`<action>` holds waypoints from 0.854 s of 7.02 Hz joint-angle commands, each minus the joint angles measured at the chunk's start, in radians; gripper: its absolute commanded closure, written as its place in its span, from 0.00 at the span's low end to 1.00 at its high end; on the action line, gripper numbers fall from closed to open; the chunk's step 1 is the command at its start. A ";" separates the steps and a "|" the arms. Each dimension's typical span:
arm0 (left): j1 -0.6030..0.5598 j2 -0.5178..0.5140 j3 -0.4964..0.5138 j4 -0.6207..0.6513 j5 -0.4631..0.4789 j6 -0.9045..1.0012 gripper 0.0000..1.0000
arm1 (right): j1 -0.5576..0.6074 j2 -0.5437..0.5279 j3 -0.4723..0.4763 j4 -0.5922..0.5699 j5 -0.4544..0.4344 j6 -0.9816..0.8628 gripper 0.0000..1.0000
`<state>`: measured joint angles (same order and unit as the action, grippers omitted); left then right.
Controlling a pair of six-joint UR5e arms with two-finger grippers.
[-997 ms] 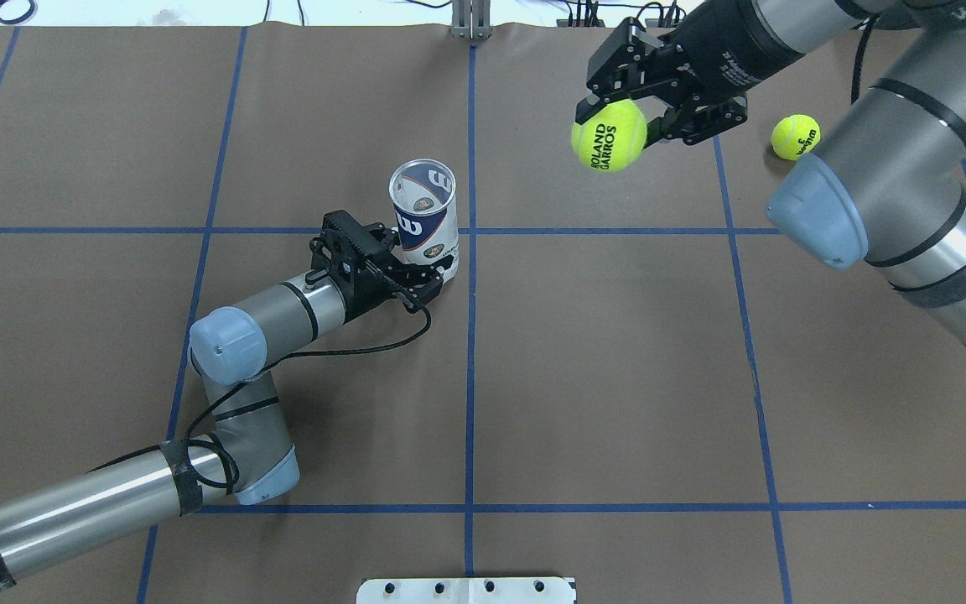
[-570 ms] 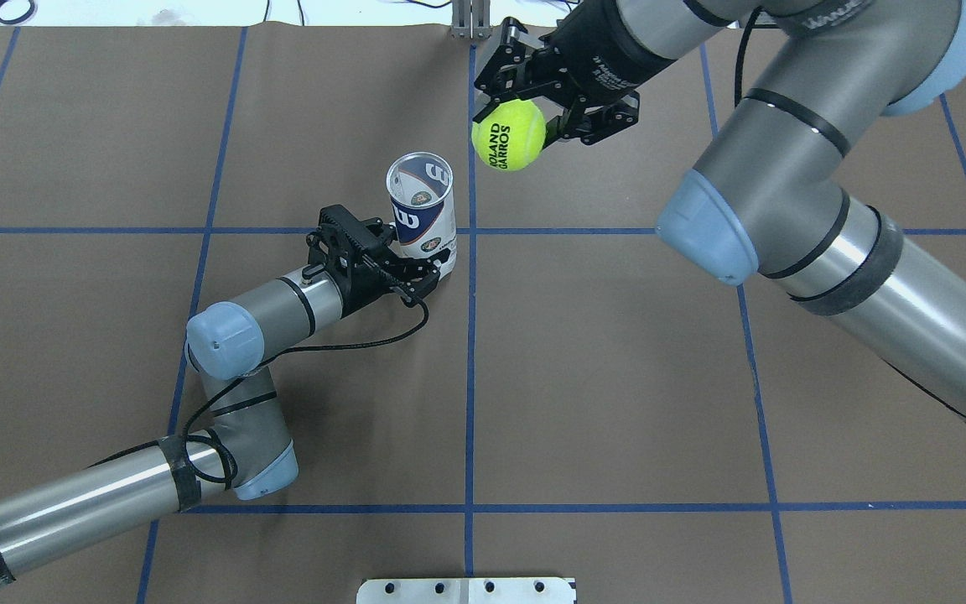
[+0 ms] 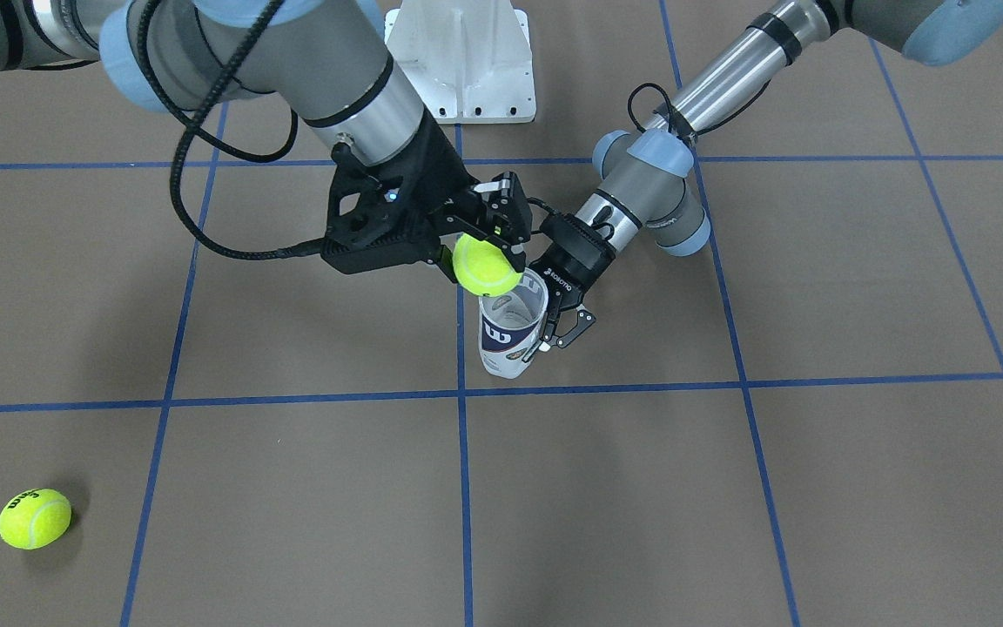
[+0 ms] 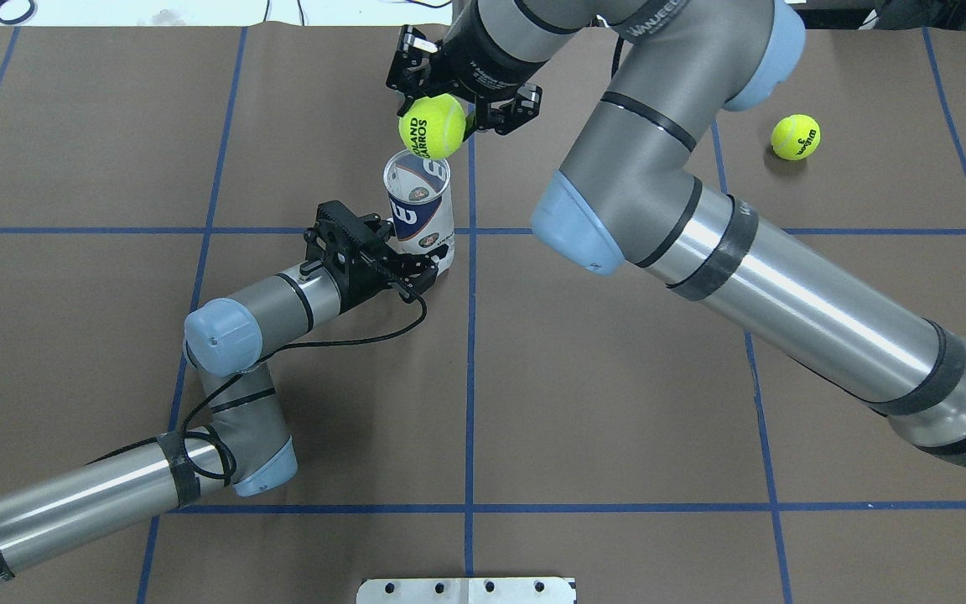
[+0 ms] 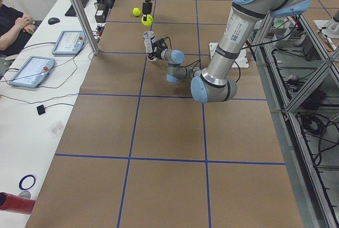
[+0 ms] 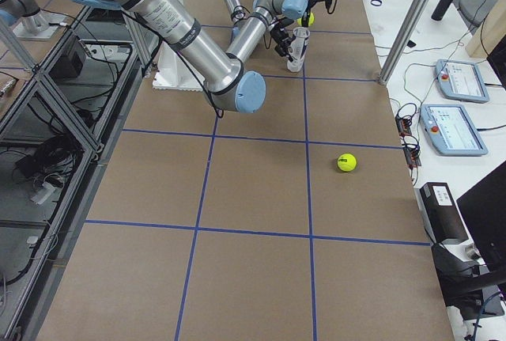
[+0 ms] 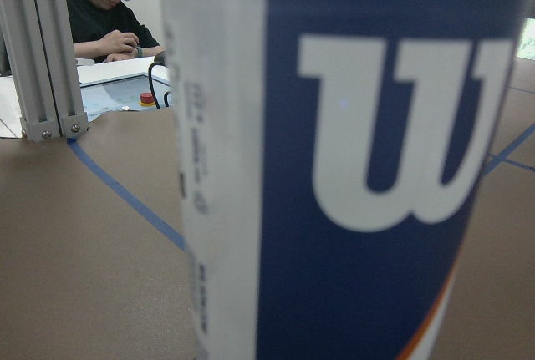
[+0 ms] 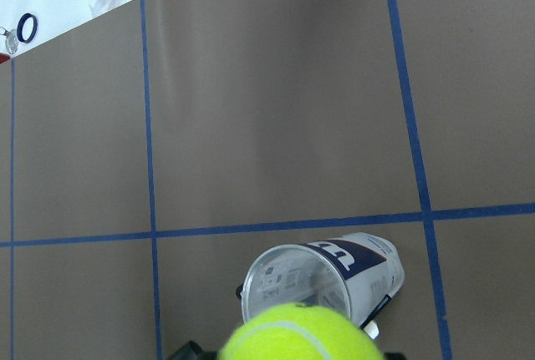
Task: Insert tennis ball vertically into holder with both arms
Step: 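Carry the ball with the right gripper over the can's open top, then lower the ball into the can and open the right gripper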
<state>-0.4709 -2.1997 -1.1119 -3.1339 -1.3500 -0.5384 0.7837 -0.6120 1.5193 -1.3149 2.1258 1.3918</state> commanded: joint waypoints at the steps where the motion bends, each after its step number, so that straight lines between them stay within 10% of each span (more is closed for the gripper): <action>1: -0.002 0.000 0.000 0.000 -0.001 0.000 0.31 | -0.033 0.073 -0.106 0.002 -0.055 -0.002 1.00; 6: -0.015 0.000 0.004 0.002 -0.001 0.002 0.31 | -0.040 0.049 -0.102 -0.003 -0.058 -0.005 1.00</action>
<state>-0.4841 -2.1997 -1.1091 -3.1325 -1.3514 -0.5371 0.7443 -0.5544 1.4159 -1.3165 2.0685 1.3879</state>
